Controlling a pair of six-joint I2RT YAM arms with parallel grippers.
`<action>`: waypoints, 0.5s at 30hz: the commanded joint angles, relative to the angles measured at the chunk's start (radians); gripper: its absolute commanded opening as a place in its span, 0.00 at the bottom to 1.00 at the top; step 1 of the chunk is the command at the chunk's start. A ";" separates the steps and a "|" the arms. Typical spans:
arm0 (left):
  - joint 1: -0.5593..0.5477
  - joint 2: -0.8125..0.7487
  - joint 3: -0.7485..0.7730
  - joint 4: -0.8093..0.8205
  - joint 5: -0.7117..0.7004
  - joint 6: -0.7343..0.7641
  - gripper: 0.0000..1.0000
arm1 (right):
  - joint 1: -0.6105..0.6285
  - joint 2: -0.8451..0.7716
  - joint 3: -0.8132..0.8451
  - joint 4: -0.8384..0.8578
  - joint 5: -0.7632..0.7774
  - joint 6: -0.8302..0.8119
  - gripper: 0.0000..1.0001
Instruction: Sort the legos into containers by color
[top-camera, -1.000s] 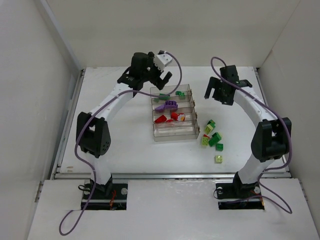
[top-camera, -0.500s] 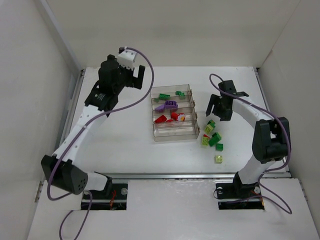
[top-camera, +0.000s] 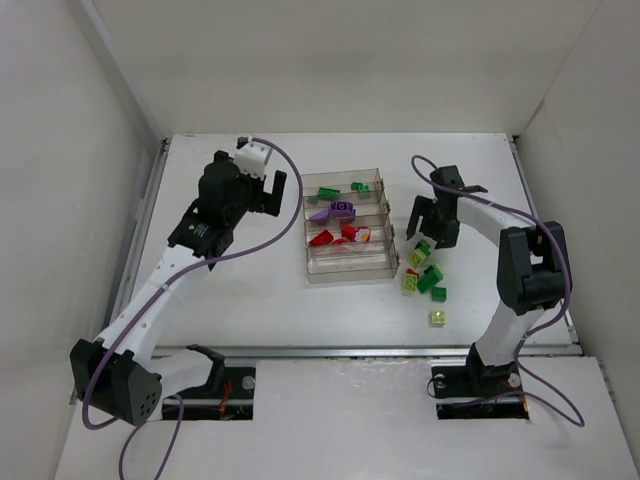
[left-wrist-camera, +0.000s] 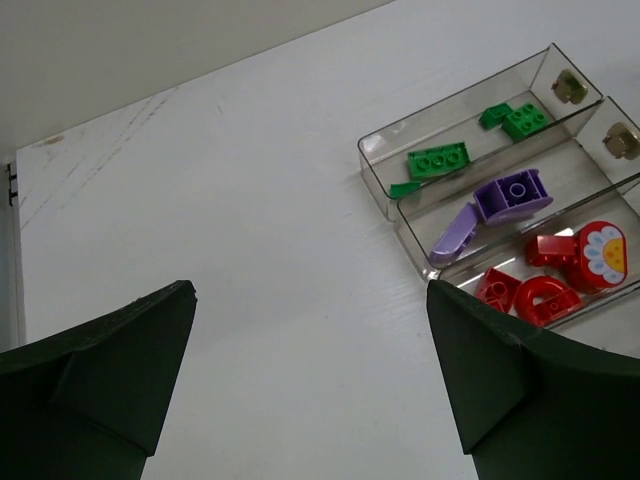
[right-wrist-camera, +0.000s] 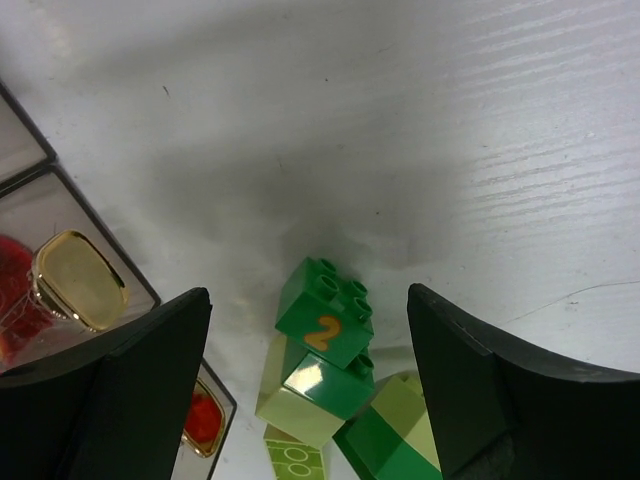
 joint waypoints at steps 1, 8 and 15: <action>-0.023 -0.052 -0.014 0.088 0.016 -0.024 1.00 | 0.021 0.022 -0.005 0.030 0.033 0.030 0.84; -0.023 -0.084 -0.059 0.097 0.026 -0.059 1.00 | 0.045 0.020 -0.005 0.039 0.058 0.041 0.64; -0.023 -0.093 -0.068 0.097 0.045 -0.070 0.99 | 0.054 0.030 0.010 -0.002 0.071 0.029 0.69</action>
